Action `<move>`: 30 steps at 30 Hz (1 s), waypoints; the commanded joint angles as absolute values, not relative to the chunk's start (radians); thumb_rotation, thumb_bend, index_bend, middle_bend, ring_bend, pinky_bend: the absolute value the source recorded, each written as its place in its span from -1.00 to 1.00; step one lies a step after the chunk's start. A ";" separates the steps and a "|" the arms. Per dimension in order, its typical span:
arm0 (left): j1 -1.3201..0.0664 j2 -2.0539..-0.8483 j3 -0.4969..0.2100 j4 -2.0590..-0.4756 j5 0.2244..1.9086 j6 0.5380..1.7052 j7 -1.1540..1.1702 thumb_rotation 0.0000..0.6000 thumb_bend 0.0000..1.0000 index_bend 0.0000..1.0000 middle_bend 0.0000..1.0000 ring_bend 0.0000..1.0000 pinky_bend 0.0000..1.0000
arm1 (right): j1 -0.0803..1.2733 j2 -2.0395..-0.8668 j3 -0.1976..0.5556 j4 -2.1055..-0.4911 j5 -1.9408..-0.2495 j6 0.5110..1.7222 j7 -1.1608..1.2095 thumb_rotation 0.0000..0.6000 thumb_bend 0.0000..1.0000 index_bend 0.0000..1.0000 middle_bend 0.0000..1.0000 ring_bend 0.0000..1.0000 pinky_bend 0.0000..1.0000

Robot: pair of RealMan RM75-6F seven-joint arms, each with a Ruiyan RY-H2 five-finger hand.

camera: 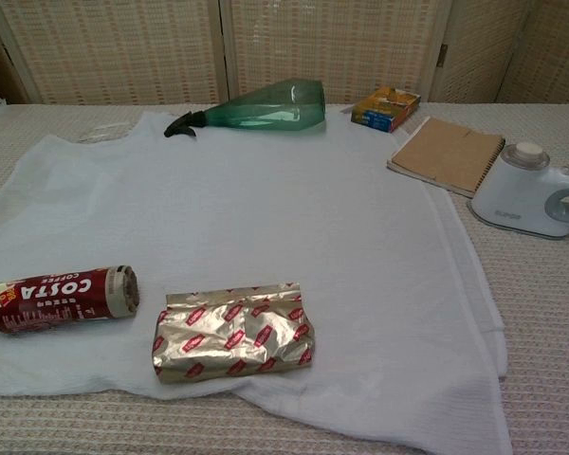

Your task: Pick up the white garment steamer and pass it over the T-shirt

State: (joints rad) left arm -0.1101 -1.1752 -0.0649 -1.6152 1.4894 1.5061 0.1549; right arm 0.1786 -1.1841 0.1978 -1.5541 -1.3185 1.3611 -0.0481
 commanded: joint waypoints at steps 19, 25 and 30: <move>-0.125 -1.182 -0.061 -1.608 1.505 1.492 0.160 1.00 -0.67 -1.00 -0.97 -1.00 -1.00 | 0.409 -1.338 0.244 -1.323 -1.031 0.996 -0.237 1.00 -0.75 -0.37 -0.12 0.17 0.45; -0.130 -1.184 -0.062 -1.608 1.501 1.486 0.165 1.00 -0.67 -1.00 -0.97 -1.00 -1.00 | 0.433 -1.362 0.242 -1.293 -1.000 0.963 -0.236 1.00 -0.74 -0.39 -0.12 0.16 0.45; -0.130 -1.186 -0.062 -1.605 1.494 1.481 0.164 1.00 -0.67 -1.00 -0.97 -1.00 -1.00 | 0.436 -1.355 0.238 -1.297 -0.998 0.962 -0.225 1.00 -0.73 -0.40 -0.12 -0.07 0.32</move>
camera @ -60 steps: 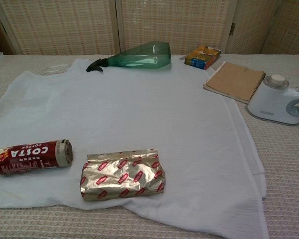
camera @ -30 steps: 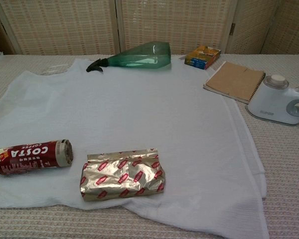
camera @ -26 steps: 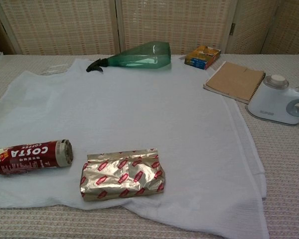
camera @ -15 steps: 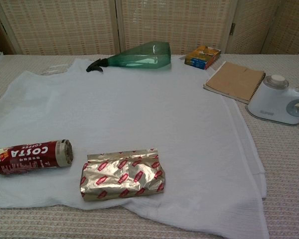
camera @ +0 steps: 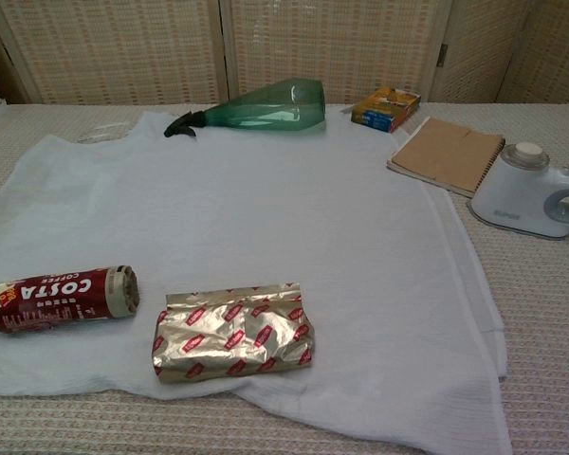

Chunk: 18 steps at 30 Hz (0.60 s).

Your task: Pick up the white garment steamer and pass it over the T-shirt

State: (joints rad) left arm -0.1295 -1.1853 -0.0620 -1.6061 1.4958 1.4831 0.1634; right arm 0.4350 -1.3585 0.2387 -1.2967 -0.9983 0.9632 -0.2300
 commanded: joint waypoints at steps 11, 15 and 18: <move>-0.135 -1.193 -0.060 -1.602 1.494 1.476 0.161 1.00 -0.67 -1.00 -0.97 -1.00 -1.00 | 0.461 -1.343 0.232 -1.278 -0.992 0.906 -0.181 1.00 -0.70 -0.41 -0.14 -0.29 0.06; -0.136 -1.195 -0.059 -1.604 1.496 1.475 0.162 1.00 -0.67 -1.00 -0.97 -1.00 -1.00 | 0.485 -1.377 0.233 -1.232 -0.996 0.877 -0.155 1.00 -0.66 -0.41 -0.14 -0.32 0.03; -0.134 -1.192 -0.058 -1.608 1.496 1.477 0.165 1.00 -0.67 -1.00 -0.97 -1.00 -1.00 | 0.501 -1.400 0.227 -1.204 -1.008 0.863 -0.148 1.00 -0.63 -0.40 -0.14 -0.32 0.03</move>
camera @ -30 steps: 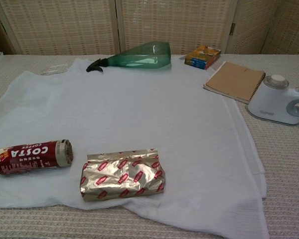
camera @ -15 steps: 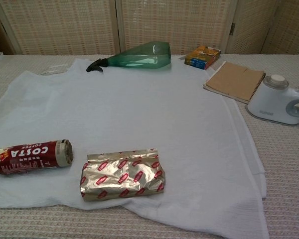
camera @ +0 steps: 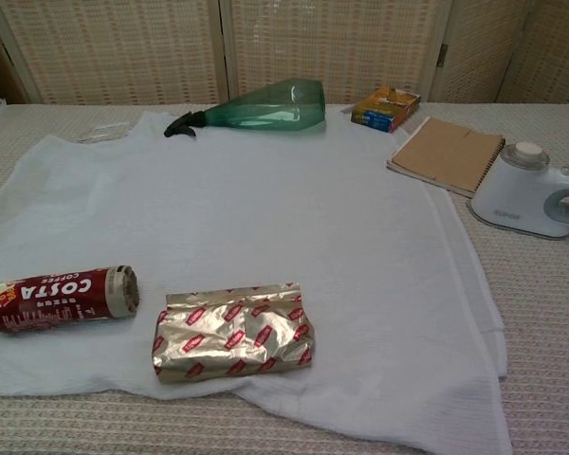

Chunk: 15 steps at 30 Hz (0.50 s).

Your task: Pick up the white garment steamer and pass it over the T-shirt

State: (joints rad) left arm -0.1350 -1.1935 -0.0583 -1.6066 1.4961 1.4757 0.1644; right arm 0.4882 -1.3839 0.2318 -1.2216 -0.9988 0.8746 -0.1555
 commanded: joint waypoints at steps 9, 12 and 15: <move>-0.141 -1.193 -0.058 -1.607 1.505 1.474 0.163 1.00 -0.67 -0.97 -0.97 -1.00 -1.00 | 0.513 -1.435 0.209 -1.165 -1.055 0.856 -0.098 1.00 -0.28 -0.15 0.02 -0.03 0.19; -0.153 -1.196 -0.063 -1.601 1.519 1.471 0.152 1.00 -0.67 -0.94 -0.94 -1.00 -1.00 | 0.507 -1.435 0.201 -1.158 -1.083 0.871 -0.074 1.00 -0.09 0.08 0.22 0.20 0.44; -0.174 -1.200 -0.067 -1.593 1.539 1.458 0.135 1.00 -0.67 -0.90 -0.90 -0.96 -1.00 | 0.500 -1.439 0.196 -1.152 -1.114 0.883 -0.025 1.00 0.04 0.25 0.36 0.36 0.58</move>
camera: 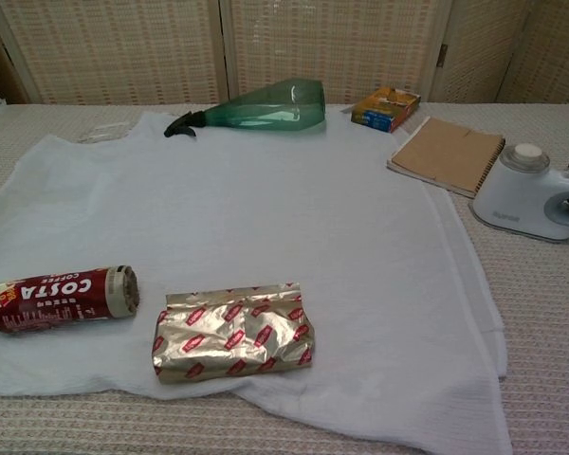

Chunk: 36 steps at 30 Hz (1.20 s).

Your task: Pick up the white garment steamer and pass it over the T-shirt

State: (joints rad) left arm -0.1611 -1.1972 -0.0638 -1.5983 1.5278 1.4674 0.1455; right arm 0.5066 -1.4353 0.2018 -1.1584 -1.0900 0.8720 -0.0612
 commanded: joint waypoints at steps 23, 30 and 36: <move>-0.666 -1.238 -0.183 -1.547 1.389 0.788 -0.021 0.86 0.04 -0.52 -0.58 -0.72 -0.93 | 0.572 -1.391 0.239 -1.376 -1.312 0.958 0.172 1.00 0.27 0.44 0.54 0.65 0.80; -0.769 -1.331 -0.187 -1.475 1.146 0.645 0.116 0.52 -0.01 -0.61 -0.75 -0.98 -1.00 | 0.645 -1.487 0.262 -1.350 -1.268 0.923 0.099 1.00 0.30 0.44 0.55 0.67 0.80; -0.815 -1.379 -0.156 -1.439 0.990 0.616 0.204 0.52 -0.04 -0.66 -0.80 -1.00 -1.00 | 0.691 -1.584 0.256 -1.270 -1.273 0.921 0.061 1.00 0.31 0.44 0.57 0.69 0.82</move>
